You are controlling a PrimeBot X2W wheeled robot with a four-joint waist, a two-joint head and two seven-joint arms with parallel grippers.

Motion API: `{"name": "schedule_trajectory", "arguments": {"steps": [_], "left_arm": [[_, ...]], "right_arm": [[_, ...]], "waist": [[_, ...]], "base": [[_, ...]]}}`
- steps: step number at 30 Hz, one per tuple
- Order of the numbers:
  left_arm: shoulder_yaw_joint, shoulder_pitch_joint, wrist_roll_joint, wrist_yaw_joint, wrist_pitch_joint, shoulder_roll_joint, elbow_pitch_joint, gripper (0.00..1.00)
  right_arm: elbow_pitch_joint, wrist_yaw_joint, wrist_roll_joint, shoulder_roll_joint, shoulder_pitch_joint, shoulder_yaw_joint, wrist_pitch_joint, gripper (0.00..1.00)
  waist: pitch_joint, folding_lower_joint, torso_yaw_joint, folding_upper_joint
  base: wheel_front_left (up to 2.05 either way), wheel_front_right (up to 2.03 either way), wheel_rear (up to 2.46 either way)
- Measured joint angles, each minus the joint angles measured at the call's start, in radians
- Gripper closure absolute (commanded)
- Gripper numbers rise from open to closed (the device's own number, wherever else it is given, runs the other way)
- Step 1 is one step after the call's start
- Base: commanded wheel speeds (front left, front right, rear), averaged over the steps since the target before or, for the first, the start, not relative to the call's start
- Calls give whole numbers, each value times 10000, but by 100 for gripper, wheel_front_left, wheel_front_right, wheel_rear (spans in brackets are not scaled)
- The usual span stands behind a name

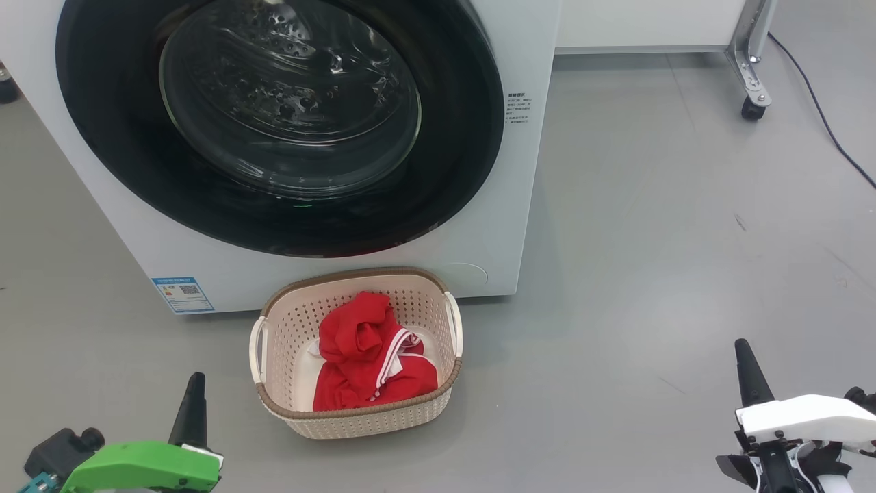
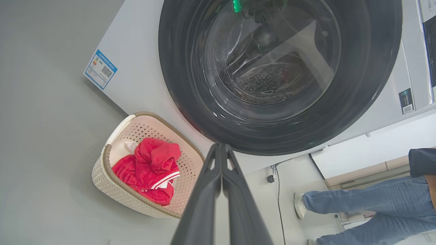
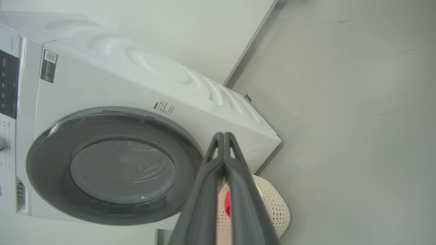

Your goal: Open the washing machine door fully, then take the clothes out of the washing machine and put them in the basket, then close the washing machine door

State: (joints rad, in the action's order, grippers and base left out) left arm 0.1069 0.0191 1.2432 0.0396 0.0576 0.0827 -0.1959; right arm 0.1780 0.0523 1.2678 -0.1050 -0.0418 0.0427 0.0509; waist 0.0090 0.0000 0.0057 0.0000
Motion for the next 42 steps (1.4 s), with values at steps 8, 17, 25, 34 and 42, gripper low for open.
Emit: {"name": "schedule_trajectory", "arguments": {"steps": [8,17,25,34,42], "left_arm": [[-161,-118,982,132,-230,21,-153,100],[-410,-222,1896,320,-451,31,-242,100],[-612,-399,2876,497,-594,35,-341,100],[-792,-443,3701,631,-838,40,-499,100],[-970,-613,4276,727,-932,46,-554,100]], "right_arm": [[171,123,871,29,184,-173,-161,100],[341,261,1802,36,384,-383,-393,100],[523,399,2673,63,569,-579,-560,100],[685,523,3503,81,734,-742,-765,100],[790,600,4042,82,853,-890,-895,100]], "waist": [[-11,0,-12,0],[-25,0,-26,0],[-36,0,-38,0],[-47,0,-50,0],[-54,0,-58,0]], "base": [[0,0,0],[0,0,0],[0,0,0],[0,0,0],[0,0,0]]}}
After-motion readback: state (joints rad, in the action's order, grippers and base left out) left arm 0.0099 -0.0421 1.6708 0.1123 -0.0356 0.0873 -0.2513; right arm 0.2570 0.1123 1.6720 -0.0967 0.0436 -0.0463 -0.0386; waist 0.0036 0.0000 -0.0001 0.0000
